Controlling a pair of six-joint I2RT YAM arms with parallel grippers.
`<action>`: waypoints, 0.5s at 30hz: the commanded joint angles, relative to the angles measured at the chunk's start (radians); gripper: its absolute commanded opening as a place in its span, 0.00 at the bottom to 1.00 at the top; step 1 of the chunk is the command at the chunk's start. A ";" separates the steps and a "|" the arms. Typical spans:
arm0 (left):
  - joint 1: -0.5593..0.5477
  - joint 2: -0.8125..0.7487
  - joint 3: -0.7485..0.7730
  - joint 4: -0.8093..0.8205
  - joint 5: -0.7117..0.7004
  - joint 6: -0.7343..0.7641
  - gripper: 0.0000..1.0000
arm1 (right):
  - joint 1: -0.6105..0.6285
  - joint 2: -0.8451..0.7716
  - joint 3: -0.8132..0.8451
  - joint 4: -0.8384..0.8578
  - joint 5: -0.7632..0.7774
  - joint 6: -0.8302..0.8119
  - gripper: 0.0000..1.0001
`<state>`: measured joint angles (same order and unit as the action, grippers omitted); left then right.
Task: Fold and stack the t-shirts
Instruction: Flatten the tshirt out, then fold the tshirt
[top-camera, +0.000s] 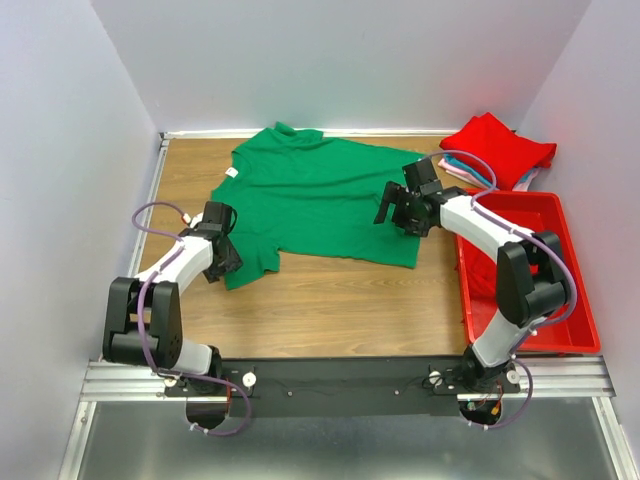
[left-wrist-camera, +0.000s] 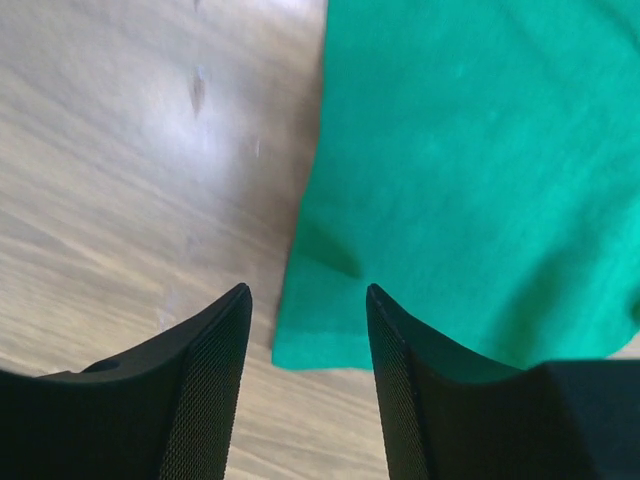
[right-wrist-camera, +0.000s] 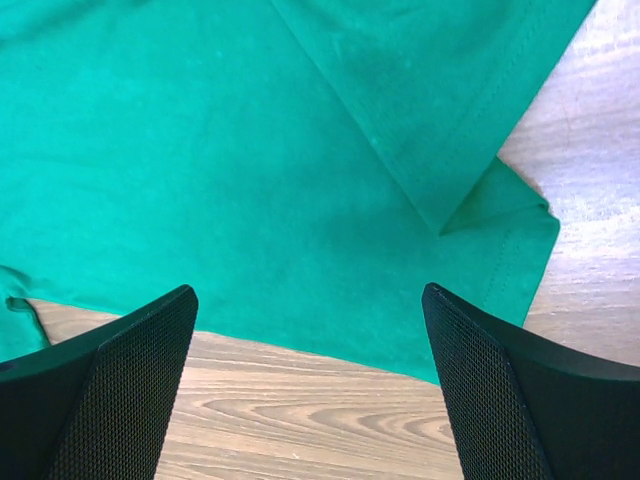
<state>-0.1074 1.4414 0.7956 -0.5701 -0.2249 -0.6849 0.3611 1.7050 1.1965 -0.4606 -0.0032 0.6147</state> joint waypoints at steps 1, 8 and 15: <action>-0.014 -0.056 -0.047 -0.005 0.032 -0.074 0.56 | 0.004 -0.033 -0.017 -0.018 0.028 0.022 1.00; -0.015 -0.102 -0.087 -0.013 0.027 -0.120 0.56 | 0.004 -0.033 -0.032 -0.029 0.035 0.019 1.00; -0.020 -0.058 -0.111 0.035 0.056 -0.116 0.39 | 0.003 -0.071 -0.086 -0.030 0.072 0.043 1.00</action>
<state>-0.1204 1.3628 0.7006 -0.5667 -0.1944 -0.7845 0.3611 1.6848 1.1469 -0.4667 0.0143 0.6361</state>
